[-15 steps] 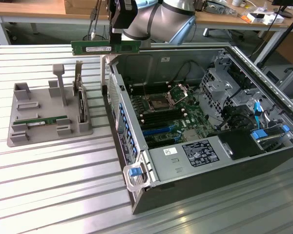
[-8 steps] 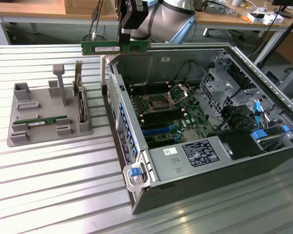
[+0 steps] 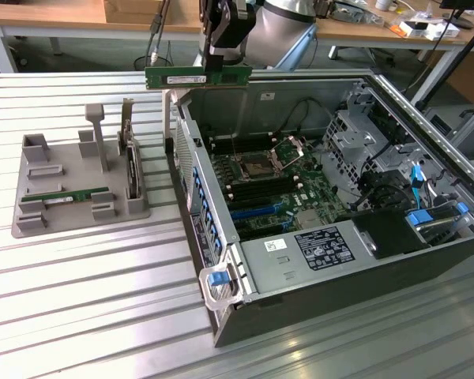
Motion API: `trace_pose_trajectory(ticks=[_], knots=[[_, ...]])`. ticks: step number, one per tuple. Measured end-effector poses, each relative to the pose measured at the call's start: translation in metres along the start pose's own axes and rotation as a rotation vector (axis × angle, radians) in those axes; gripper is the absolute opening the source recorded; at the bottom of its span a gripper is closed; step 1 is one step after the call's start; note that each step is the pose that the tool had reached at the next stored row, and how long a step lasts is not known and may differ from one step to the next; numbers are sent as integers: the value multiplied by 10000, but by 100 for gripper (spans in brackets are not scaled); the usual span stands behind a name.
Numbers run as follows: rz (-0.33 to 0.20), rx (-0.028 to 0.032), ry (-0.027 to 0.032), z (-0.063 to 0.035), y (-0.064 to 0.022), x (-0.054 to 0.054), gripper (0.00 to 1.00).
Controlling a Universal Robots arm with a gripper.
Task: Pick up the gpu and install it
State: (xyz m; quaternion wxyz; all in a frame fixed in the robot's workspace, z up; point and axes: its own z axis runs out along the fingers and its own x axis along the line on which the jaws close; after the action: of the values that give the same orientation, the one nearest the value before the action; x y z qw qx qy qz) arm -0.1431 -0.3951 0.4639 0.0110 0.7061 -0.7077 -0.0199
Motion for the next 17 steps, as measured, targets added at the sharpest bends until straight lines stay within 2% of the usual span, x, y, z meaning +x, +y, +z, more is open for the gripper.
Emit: trace_pose_trajectory(ticks=[4,7,17], knots=[[0,1,-1,0,-56,1,12],[0,0,0,-2,-147,0,12],[0,1,-1,1,-278,-1,12]])
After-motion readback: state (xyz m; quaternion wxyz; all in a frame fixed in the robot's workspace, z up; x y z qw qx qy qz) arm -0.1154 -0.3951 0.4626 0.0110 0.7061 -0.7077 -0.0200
